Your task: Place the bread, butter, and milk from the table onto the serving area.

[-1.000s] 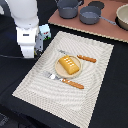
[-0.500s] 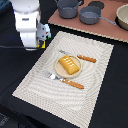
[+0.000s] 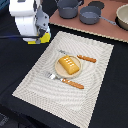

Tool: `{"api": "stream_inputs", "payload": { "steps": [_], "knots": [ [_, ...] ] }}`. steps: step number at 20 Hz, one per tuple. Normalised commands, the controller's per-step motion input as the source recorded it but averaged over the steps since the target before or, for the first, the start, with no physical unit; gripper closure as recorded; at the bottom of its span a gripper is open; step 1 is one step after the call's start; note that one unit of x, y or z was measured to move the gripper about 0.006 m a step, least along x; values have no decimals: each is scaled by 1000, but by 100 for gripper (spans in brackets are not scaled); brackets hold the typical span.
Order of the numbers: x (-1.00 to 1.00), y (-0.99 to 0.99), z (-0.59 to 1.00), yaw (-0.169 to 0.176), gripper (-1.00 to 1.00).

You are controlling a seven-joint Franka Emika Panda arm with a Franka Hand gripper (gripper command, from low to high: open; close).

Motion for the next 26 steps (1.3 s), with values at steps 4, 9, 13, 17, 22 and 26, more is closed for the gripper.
{"api": "stream_inputs", "payload": {
  "steps": [4,9,13,17,22,26],
  "knots": [
    [697,-586,261,-42,100],
    [707,-617,261,-37,100],
    [712,-637,243,-33,100],
    [707,-626,166,-30,100],
    [714,-581,59,-28,100],
    [709,-586,24,-31,100]
  ]
}}
